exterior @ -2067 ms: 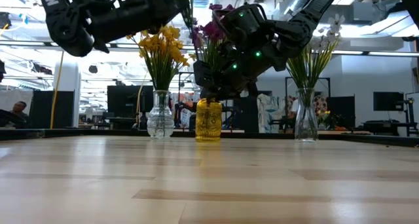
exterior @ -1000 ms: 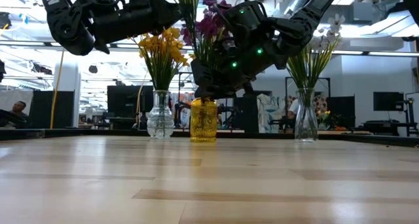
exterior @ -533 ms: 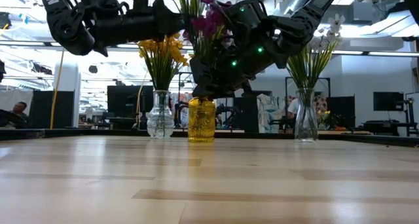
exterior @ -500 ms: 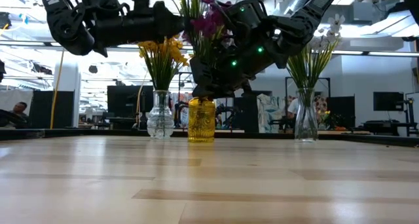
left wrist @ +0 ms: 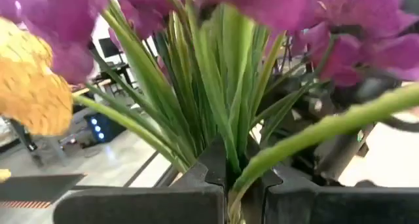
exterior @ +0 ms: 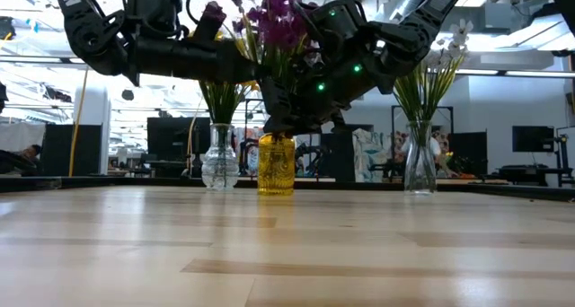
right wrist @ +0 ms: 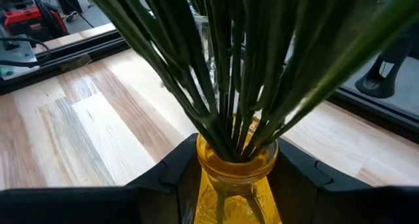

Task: Sort flowers into vase by color
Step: Put the purple flowers into the yellow vase

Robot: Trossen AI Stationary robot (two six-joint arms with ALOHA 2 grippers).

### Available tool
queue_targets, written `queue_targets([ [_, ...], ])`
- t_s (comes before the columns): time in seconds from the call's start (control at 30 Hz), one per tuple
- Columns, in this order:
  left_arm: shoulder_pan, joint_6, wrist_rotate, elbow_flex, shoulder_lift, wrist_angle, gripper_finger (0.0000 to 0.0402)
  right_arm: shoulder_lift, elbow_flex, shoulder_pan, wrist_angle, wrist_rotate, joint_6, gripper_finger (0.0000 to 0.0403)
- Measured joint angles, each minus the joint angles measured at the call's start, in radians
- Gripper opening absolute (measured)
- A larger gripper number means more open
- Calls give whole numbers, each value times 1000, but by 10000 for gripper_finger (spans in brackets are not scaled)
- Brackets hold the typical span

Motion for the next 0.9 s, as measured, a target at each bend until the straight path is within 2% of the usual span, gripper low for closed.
queue_targets([
  [0.13, 0, 10, -15, 0, 0, -22, 7, 0, 0, 0, 13, 0, 0, 179],
  [0.33, 0, 1, -80, 0, 0, -54, 40, 1, -1, -1, 17, 1, 0, 179],
  [0.63, 0, -28, -85, -1, 1, -93, 120, 1, -1, -1, 19, 9, 1, 179],
  [0.9, -1, -138, -43, 0, -22, -109, 193, 1, -1, -5, 18, 62, 7, 179],
])
